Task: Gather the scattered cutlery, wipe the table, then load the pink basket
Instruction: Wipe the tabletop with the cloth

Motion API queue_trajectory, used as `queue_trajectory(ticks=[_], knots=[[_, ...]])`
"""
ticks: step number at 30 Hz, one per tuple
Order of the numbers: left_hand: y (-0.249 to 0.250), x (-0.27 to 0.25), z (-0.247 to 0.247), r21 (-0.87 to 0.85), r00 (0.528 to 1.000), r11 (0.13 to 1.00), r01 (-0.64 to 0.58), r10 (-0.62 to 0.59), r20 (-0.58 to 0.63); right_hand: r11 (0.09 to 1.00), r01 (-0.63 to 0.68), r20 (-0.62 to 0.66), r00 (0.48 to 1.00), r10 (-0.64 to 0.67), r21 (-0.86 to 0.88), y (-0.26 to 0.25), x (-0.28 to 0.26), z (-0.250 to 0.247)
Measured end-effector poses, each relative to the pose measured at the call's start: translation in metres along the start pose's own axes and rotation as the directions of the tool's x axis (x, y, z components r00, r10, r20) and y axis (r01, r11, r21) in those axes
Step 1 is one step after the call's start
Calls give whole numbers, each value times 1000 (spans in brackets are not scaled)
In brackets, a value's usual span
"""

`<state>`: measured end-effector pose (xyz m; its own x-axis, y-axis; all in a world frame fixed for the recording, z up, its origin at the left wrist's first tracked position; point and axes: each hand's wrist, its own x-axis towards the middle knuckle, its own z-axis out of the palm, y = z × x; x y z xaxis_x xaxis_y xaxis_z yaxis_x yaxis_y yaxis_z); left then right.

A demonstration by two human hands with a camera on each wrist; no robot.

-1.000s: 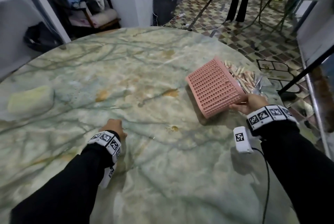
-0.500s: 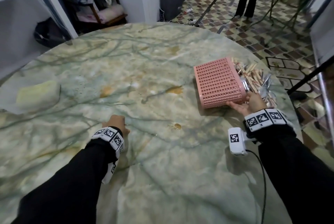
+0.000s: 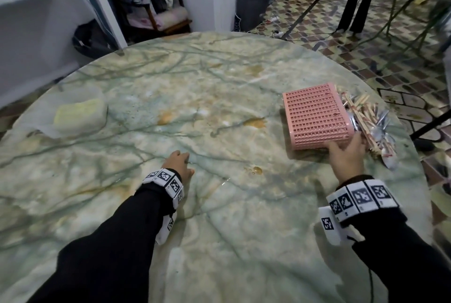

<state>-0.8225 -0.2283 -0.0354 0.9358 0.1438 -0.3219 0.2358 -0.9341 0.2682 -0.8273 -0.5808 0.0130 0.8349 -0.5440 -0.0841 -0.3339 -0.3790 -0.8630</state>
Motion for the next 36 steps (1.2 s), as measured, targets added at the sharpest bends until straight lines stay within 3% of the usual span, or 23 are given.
queue_trajectory(ticks=[5,8,12,18,22,26,32,36], knots=[[-12,-13,-7,-136,995,986,-94,90,-36,920,301,151,951,-270,-250,-27,-43,24],[-24,-21,-21,-245,987,962,-121,90,-134,796,564,340,809,-480,-218,-53,-71,51],[-56,-33,-47,-325,971,930,-171,103,-216,731,673,557,652,-514,-114,-85,-115,98],[-139,-37,-85,-299,967,942,-150,77,-243,655,743,762,501,-409,-137,-119,-179,192],[-208,-26,-105,-212,971,969,-128,79,-226,607,769,816,474,-332,-201,-148,-220,253],[-252,-12,-122,-108,966,979,-175,149,-212,564,780,830,487,-272,-273,-168,-250,301],[-273,12,-141,-22,973,981,-195,190,-131,570,734,820,545,-172,-368,-173,-267,325],[-278,24,-146,-30,966,978,-206,198,-167,556,750,824,535,-188,-359,-181,-267,333]])
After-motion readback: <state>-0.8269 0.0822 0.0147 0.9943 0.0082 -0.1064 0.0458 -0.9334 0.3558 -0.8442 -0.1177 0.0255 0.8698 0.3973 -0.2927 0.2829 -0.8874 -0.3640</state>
